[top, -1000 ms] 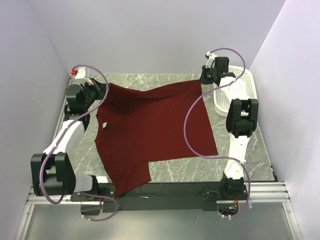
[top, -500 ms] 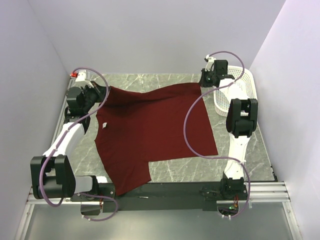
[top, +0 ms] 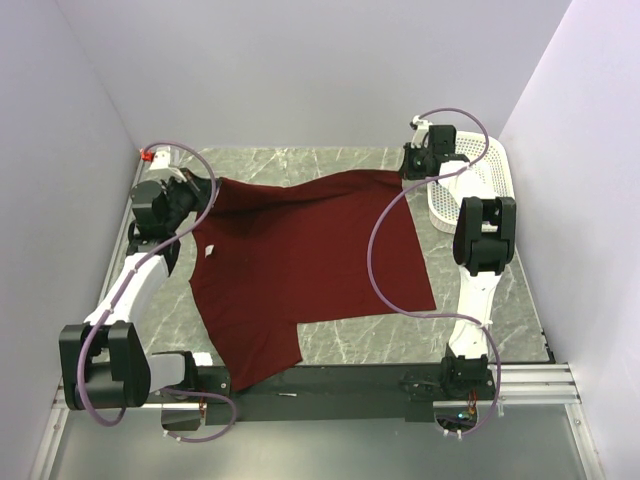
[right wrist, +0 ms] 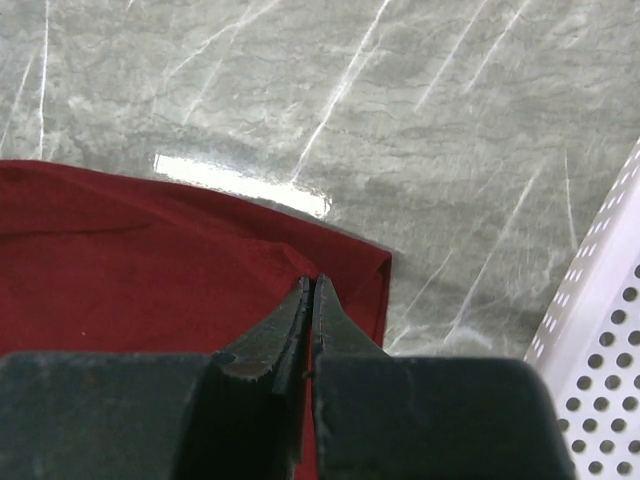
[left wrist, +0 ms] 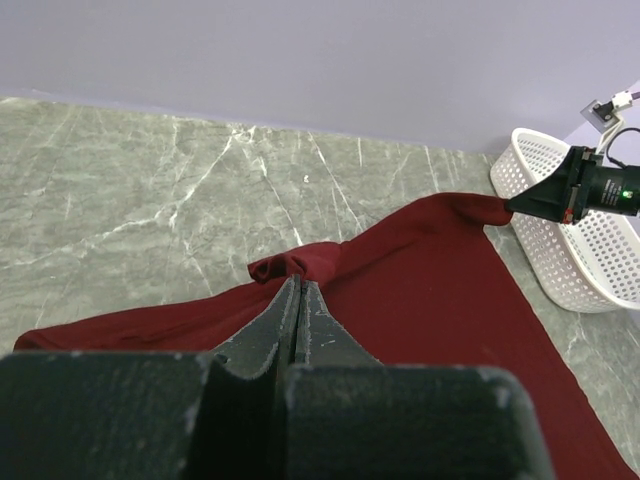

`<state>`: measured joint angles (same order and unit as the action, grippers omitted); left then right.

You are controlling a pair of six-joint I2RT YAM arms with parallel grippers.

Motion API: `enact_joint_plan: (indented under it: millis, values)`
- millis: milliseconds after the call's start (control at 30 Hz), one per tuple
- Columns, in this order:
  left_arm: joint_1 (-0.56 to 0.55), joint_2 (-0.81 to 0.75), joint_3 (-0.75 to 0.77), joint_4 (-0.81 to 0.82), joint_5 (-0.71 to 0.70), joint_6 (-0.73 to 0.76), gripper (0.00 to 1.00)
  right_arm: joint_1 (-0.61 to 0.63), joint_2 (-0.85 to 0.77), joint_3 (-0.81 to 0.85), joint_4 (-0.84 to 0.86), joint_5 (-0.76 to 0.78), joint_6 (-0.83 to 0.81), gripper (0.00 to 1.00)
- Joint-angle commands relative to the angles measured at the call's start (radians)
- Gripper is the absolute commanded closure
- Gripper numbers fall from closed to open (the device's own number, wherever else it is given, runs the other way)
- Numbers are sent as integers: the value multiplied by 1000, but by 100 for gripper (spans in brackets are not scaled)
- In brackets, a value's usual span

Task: Fold and stack the t-shirts
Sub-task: Fold the tshirt

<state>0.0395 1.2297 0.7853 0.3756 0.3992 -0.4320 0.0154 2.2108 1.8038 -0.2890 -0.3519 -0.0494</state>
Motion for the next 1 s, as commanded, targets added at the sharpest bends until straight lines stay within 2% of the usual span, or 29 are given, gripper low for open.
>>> enact_joint_plan:
  millis: [0,833,967]
  values:
    - [-3,-41,-8,36,21,-10,99,-11,-60,-15,37,1,-10,97]
    - [-3,-53,-35,-4,-37,2,99,-11,-168,-170,85,-19,-44,97]
    - [-3,-56,-35,-10,-46,7,99,-40,-184,-188,88,-12,-55,97]
